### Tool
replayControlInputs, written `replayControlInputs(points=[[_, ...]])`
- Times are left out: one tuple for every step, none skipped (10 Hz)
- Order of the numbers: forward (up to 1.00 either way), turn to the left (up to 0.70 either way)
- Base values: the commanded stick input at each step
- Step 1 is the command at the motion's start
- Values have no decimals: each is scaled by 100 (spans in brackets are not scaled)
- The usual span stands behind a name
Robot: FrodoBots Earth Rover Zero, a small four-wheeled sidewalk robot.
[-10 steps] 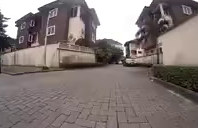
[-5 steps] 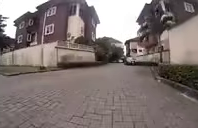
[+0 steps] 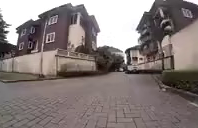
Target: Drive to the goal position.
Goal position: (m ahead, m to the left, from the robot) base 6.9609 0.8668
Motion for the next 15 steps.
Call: replayControlInputs(points=[[70, 0], [70, 0], [70, 0], [70, 0], [70, 0], [70, 0], [70, 0], [70, 0], [70, 0], [70, 0], [70, 0], [70, 0], [70, 0], [70, 0], [70, 0]])
